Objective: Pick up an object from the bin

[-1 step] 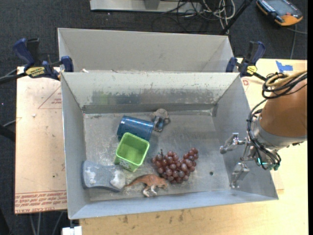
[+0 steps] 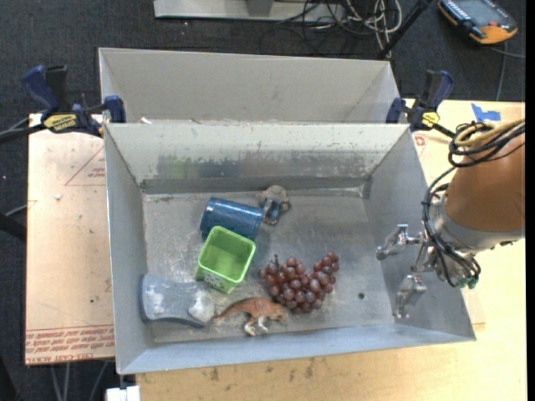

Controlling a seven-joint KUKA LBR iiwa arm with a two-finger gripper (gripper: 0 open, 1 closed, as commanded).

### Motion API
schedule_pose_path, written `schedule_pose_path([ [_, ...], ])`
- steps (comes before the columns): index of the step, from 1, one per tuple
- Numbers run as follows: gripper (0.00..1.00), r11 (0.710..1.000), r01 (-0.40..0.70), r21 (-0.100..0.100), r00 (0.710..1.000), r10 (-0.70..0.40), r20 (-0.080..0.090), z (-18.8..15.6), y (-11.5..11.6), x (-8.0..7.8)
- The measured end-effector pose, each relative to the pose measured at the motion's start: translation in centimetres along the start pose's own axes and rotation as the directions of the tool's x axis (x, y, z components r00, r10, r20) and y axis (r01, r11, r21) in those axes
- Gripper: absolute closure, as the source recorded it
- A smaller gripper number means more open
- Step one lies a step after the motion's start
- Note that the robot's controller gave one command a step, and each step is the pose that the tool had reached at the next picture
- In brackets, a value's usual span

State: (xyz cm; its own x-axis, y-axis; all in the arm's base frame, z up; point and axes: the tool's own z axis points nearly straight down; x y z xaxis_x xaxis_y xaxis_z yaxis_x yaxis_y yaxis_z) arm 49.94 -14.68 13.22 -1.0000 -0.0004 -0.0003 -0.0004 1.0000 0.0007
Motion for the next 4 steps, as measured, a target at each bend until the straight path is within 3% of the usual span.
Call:
schedule_pose_path([
  [1, 0.00, 0.979, 0.204, 0.001, 0.979, -0.204, 0.000, 0.5, 5.0, -1.1],
  [2, 0.00, 0.929, 0.370, 0.000, 0.929, -0.370, 0.005, 0.1, 8.4, -3.6],
  [3, 0.00, 0.927, 0.376, 0.000, 0.927, -0.376, 0.001, 0.6, 11.8, -3.4],
  [4, 0.00, 0.938, 0.347, 0.000, 0.938, -0.347, 0.004, 5.2, 12.7, -3.2],
])
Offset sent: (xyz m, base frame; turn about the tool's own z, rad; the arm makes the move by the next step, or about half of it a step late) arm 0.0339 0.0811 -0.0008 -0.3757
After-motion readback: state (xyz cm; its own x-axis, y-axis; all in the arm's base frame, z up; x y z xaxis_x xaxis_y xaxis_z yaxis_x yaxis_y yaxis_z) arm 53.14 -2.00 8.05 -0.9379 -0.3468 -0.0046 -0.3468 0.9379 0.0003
